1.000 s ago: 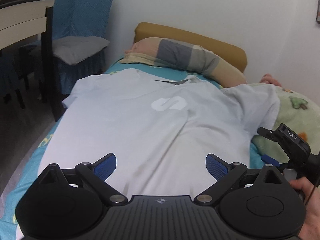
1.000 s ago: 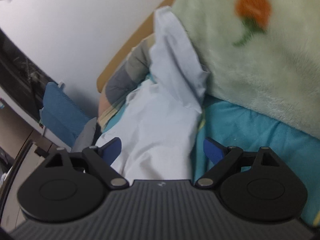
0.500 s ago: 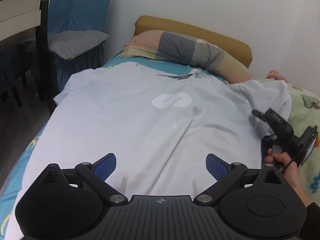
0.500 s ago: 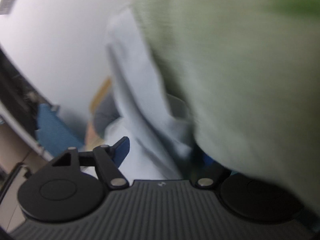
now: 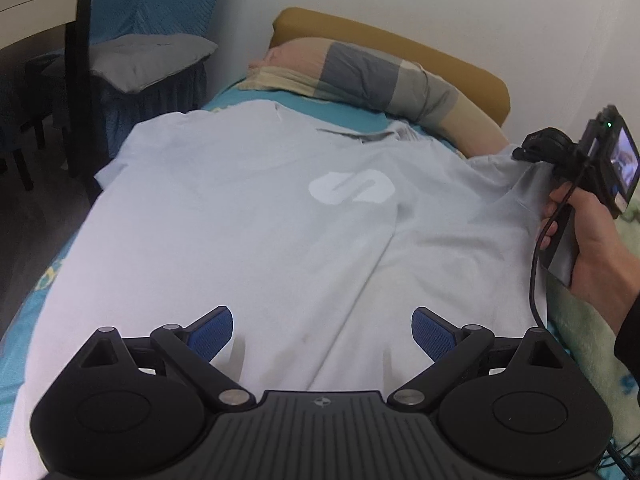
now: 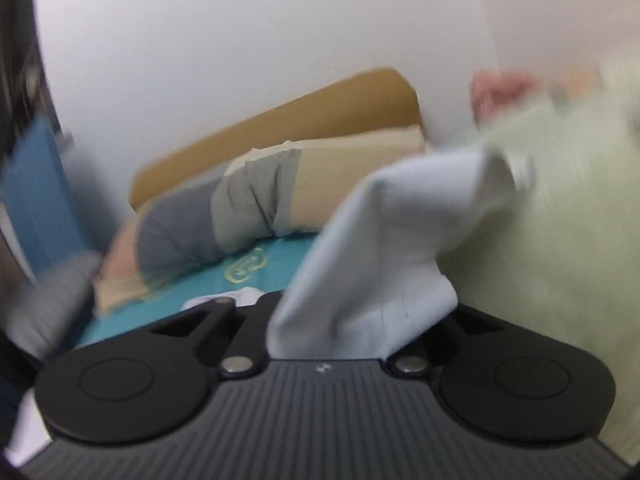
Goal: Fold clothes
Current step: 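Grasp the shirt sleeve with the right gripper and lift it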
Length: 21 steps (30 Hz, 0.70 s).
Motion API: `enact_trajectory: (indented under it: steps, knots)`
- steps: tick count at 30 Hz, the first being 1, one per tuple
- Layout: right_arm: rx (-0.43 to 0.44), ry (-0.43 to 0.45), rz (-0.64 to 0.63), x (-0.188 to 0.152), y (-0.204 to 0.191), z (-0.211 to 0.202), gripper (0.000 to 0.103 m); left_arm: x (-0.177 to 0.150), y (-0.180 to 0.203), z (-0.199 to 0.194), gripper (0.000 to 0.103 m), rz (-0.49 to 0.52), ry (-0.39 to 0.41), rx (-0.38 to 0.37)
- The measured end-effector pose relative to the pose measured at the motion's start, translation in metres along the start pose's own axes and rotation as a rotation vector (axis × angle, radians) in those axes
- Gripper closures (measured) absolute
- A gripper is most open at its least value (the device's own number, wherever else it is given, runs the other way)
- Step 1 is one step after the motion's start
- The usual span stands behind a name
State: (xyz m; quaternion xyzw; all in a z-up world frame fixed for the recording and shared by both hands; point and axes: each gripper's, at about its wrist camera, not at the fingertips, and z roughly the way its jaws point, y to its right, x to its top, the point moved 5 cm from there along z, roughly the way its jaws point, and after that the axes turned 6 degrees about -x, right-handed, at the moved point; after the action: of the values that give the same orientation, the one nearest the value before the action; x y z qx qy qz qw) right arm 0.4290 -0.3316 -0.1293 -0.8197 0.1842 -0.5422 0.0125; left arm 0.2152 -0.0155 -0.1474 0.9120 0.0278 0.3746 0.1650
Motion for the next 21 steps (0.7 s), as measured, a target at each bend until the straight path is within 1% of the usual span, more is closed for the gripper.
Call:
enact_trajectory:
  steps: [2,3,4,7,10,12,14,16,18,19,21]
  knots:
    - [0.01,0.044,-0.092,0.01,-0.031,-0.018,0.093,0.007,-0.012,-0.007,0.006,-0.079,0.001,-0.05]
    - [0.015,0.066,-0.138,0.014,-0.046,-0.028,0.093,0.012,-0.02,-0.011,0.005,-0.112,0.012,-0.061]
    - [0.021,0.088,-0.185,0.019,-0.061,-0.037,0.093,0.017,-0.028,-0.014,0.005,-0.139,0.027,-0.052]
    - [0.024,0.122,-0.406,0.01,-0.129,-0.059,0.093,0.032,-0.053,-0.026,0.005,-0.202,0.085,-0.009]
    - [0.074,0.101,-0.56,-0.022,-0.187,-0.065,0.093,0.041,-0.076,-0.035,0.005,-0.238,0.142,0.022]
    - [0.104,0.075,-0.623,-0.048,-0.221,-0.062,0.093,0.046,-0.088,-0.028,0.005,-0.258,0.137,0.055]
    - [0.126,0.032,-0.665,-0.076,-0.248,-0.056,0.093,0.049,-0.097,-0.021,0.006,-0.275,0.138,0.075]
    - [0.143,-0.005,-0.689,-0.099,-0.266,-0.047,0.093,0.048,-0.096,-0.016,0.006,-0.254,0.136,0.083]
    - [0.201,-0.068,-0.636,-0.108,-0.269,-0.041,0.091,0.046,-0.092,-0.011,0.006,-0.224,0.123,0.084]
    - [0.23,-0.099,-0.608,-0.113,-0.27,-0.039,0.088,0.046,-0.09,-0.01,0.006,-0.217,0.121,0.076]
    - [0.276,-0.151,-0.548,-0.116,-0.271,-0.036,0.074,0.045,-0.089,-0.006,0.006,-0.205,0.119,0.07]
